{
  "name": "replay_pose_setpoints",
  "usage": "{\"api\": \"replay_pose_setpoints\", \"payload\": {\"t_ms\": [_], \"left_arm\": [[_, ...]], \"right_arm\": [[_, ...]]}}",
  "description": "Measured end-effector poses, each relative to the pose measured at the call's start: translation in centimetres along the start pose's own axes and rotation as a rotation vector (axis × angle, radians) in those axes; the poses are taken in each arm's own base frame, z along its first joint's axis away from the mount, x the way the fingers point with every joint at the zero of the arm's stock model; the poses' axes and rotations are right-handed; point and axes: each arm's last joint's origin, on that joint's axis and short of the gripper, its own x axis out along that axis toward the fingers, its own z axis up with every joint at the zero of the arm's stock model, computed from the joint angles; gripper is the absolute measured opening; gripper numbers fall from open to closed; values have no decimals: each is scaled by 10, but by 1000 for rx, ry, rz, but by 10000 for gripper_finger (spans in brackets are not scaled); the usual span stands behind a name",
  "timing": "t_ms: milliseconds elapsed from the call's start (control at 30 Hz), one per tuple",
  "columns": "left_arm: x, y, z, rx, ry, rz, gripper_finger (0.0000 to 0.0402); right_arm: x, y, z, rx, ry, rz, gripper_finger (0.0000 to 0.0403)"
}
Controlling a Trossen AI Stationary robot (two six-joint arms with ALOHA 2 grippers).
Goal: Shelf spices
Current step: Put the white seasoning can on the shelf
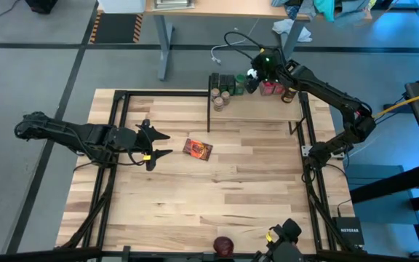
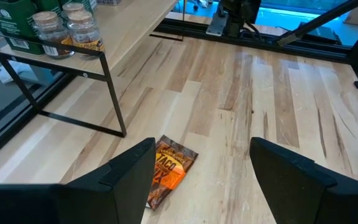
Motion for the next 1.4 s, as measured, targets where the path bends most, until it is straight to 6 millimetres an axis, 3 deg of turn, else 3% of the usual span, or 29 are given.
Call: {"api": "replay_pose_setpoints", "payload": {"t_ms": [300, 633, 933, 1133, 1400], "left_arm": [[0, 0, 0, 0, 0, 0, 255], [0, 0, 0, 0, 0, 0, 255], [0, 0, 0, 0, 0, 0, 255], [0, 0, 0, -1, 0, 0, 255], [0, 0, 1, -4, -7, -2, 255]], "right_arm": [[0, 0, -1, -6, 6, 2, 212], [0, 1, -1, 59, 13, 1, 230], [-1, 0, -3, 138, 34, -22, 215], [-5, 0, -9, 153, 86, -20, 241], [-8, 0, -9, 167, 88, -22, 221]]}}
